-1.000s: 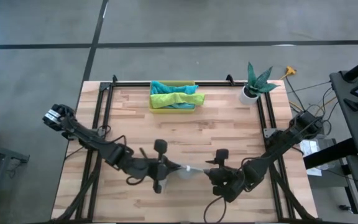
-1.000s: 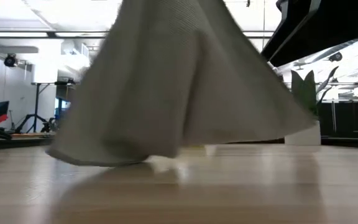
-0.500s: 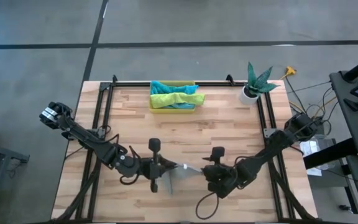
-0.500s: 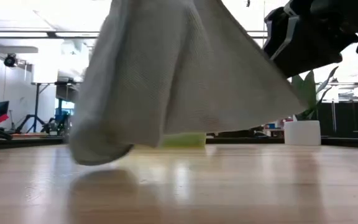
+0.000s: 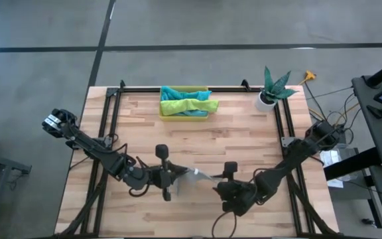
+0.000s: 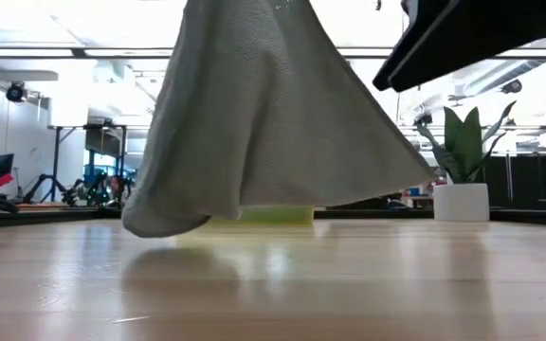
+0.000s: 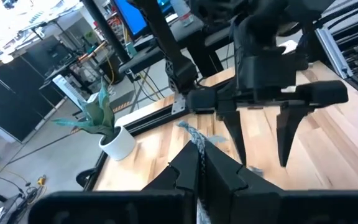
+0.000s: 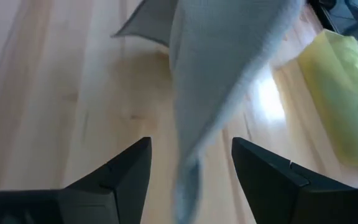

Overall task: Roll microfiber towels into tight, uniform cylinder then place into a basket
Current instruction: Roll the gray towel

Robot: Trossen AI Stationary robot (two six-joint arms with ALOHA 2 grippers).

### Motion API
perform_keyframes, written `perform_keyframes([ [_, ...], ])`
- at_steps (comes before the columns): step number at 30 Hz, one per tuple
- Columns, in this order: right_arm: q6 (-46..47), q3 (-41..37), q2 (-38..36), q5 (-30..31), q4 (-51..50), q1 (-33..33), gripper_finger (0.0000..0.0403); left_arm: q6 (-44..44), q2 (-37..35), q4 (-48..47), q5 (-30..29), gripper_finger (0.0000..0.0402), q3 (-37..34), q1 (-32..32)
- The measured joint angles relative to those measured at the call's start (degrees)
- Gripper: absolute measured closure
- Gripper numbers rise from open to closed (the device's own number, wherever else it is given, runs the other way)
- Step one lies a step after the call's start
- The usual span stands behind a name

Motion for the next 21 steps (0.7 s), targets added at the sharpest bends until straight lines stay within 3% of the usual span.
perform_keyframes([
  [4,-0.8,-2.1,1.5,-2.7,2.4,-1.2,0.0184,0.0,0.0,0.1,0.0,0.0401,0.0,0.0],
  [14,-0.5,-2.2,2.8,-2.7,-1.6,-3.8,0.0184,0.0,0.0,0.0,0.0,0.0402,-0.1,-0.1],
  [21,-0.9,-2.8,3.2,-9.0,-1.8,-3.8,0.0208,0.3,-0.2,-0.4,-2.5,0.0402,-0.1,-1.3],
])
